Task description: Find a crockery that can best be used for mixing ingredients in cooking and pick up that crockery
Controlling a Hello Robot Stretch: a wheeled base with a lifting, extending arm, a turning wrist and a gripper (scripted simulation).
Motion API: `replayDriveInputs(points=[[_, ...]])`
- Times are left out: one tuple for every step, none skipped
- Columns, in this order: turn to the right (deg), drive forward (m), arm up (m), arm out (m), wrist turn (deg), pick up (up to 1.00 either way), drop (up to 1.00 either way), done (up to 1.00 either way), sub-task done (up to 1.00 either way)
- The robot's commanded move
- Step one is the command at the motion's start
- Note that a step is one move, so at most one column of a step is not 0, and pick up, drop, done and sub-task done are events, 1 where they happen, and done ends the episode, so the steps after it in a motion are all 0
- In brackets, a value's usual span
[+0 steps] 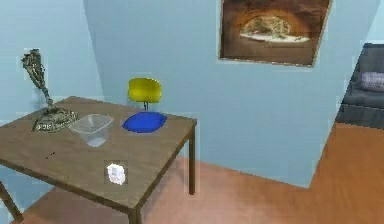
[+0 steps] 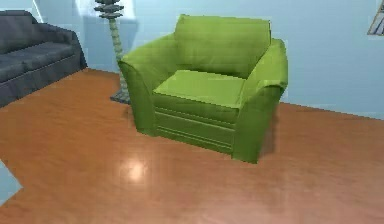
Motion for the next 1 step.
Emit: replayDriveInputs(points=[[-45.0, 0.00, 0.00, 0.00, 0.0, 0.00, 0.00, 0.00, 0.00]])
